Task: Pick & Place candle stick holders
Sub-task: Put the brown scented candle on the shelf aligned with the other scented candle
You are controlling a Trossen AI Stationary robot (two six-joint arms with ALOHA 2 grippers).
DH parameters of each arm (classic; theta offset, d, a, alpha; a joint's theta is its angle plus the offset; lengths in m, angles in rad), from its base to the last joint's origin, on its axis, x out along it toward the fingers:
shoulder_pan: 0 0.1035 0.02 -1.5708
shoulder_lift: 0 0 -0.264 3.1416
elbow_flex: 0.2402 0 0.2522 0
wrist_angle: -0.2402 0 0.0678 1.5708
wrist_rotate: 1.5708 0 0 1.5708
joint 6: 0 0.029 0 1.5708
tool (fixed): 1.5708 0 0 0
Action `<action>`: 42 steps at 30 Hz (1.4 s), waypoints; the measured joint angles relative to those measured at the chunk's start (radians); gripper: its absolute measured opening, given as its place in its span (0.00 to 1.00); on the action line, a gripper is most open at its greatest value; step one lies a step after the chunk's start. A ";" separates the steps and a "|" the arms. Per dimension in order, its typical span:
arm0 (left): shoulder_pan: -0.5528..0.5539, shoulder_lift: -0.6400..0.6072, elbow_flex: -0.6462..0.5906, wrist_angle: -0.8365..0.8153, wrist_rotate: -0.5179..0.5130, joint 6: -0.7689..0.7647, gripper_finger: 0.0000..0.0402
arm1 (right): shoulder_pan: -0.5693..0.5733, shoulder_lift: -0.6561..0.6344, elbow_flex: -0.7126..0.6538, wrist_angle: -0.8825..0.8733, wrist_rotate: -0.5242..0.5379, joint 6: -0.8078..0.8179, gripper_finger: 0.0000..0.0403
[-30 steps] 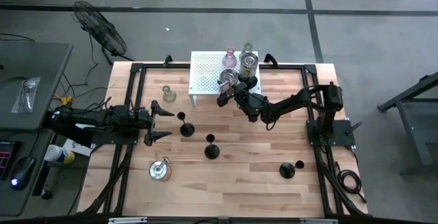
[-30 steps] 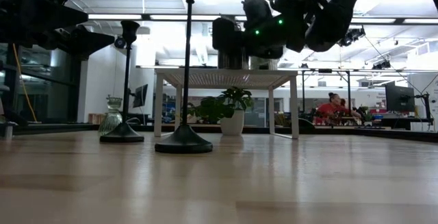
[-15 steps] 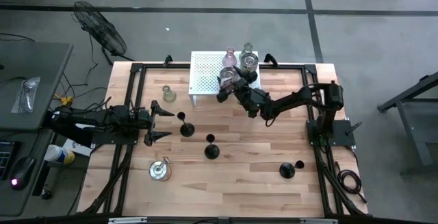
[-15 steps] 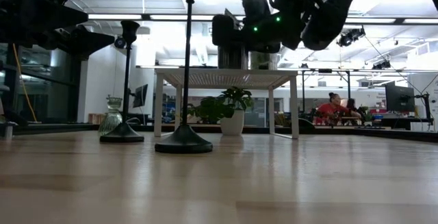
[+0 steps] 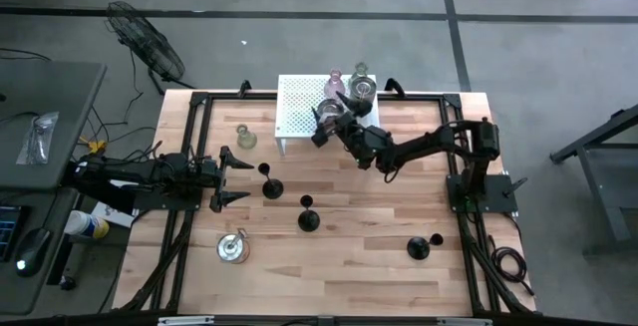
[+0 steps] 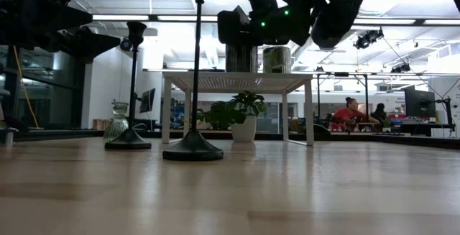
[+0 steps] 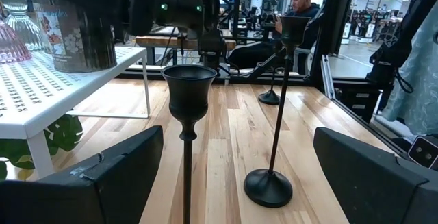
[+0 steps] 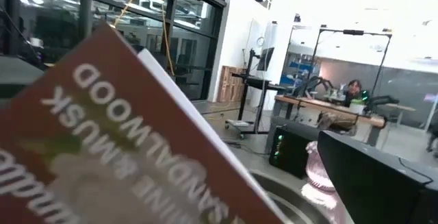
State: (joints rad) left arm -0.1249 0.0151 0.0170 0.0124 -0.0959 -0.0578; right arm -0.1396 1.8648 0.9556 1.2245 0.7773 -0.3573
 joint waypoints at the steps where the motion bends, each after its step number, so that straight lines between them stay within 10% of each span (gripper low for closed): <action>1: 0.000 0.000 0.000 0.000 0.000 0.000 0.93 | -0.004 0.000 0.002 0.000 0.000 -0.013 0.95; 18: 0.000 0.000 0.000 0.000 0.000 0.000 0.93 | 0.005 -0.162 0.006 -0.210 -0.121 -0.063 0.90; 42: 0.000 0.000 0.000 0.000 0.000 0.000 0.93 | 0.247 -0.218 -0.197 -0.379 -0.006 -0.017 0.28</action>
State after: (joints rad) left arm -0.1249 0.0151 0.0170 0.0122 -0.0959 -0.0580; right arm 0.1070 1.6466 0.7586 0.8456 0.7714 -0.3740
